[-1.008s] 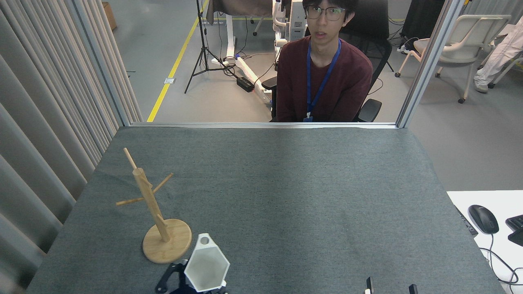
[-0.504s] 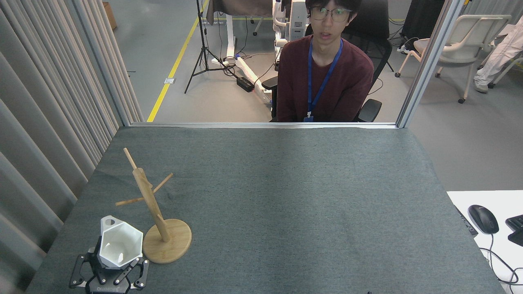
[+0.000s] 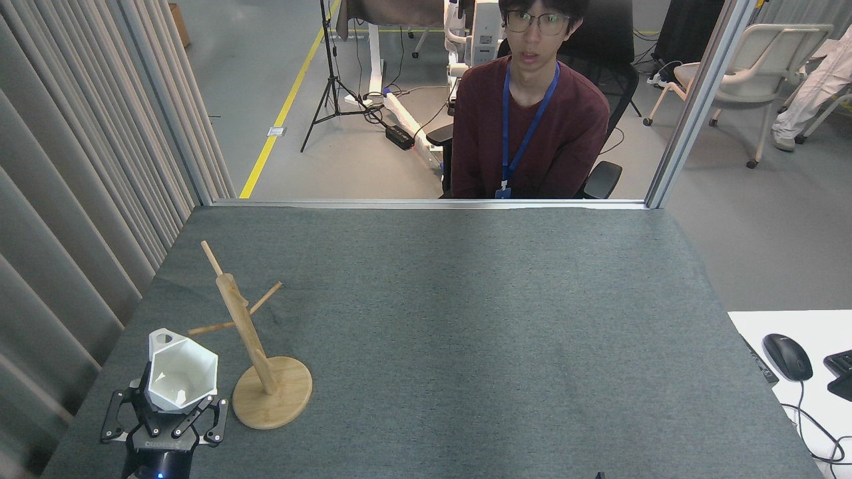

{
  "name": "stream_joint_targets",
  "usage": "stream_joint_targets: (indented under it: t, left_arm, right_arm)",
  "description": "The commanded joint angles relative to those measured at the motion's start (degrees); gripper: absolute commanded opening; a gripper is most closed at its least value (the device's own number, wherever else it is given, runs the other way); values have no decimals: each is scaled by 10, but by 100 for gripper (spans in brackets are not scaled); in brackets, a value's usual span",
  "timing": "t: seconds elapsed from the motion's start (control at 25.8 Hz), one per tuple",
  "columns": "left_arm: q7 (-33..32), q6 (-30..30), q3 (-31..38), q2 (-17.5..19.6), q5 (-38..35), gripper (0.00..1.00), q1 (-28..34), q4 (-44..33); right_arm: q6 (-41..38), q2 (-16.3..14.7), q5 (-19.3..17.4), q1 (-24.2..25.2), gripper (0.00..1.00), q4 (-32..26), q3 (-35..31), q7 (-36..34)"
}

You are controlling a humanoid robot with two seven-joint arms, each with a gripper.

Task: Hang cup on storage rack
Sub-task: 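Carry the cup with the left gripper toward the wooden mug tree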

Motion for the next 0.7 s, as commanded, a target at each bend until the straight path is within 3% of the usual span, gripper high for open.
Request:
stream_joint_targets:
  t: [0.0,0.66]
  left_arm:
    - [0,0,0,4,-1,33,-1,-2]
    - [15,0,-5,12,-74,33,-18,2]
  right_arm:
    - [0,0,1,-2,99,0,0,-1]
    - [0,-6,1,-3,99,0,-1,-1]
